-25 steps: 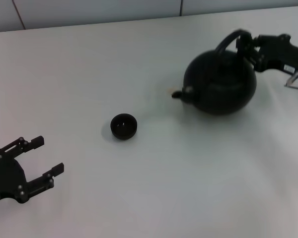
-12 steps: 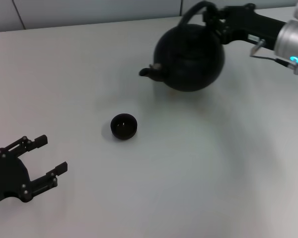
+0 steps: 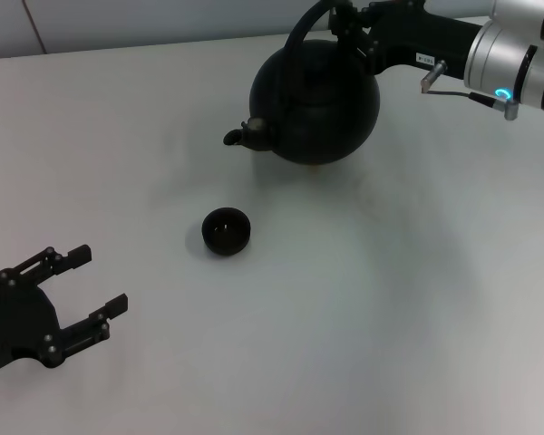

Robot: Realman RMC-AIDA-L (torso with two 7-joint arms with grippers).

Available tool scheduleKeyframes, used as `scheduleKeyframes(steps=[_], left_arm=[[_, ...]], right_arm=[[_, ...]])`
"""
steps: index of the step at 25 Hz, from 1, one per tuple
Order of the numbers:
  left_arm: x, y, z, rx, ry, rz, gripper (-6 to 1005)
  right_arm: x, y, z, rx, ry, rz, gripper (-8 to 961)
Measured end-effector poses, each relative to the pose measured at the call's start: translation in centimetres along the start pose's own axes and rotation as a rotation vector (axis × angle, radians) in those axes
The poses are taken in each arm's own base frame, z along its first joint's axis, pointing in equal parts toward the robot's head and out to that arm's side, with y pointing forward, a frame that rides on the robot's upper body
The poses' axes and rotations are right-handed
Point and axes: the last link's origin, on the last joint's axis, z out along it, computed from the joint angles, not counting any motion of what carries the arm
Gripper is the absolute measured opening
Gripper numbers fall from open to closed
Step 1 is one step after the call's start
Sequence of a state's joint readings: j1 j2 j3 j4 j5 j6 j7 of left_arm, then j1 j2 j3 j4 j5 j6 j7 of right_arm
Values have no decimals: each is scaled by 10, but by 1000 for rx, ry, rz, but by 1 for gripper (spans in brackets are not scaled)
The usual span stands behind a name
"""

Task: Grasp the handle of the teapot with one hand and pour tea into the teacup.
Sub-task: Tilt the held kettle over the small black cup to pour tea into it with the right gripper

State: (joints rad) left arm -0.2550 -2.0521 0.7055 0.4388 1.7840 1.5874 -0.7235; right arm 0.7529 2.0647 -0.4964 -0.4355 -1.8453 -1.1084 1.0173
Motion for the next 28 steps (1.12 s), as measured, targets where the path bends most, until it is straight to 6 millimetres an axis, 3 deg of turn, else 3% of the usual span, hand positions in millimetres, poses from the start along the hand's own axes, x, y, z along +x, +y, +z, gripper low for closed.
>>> scheduleKeyframes(steps=[28], left_arm=[[1,-2,2,12,8,-13,749]], right_arm=[[-16,12,2,-84,-71,-322,89]])
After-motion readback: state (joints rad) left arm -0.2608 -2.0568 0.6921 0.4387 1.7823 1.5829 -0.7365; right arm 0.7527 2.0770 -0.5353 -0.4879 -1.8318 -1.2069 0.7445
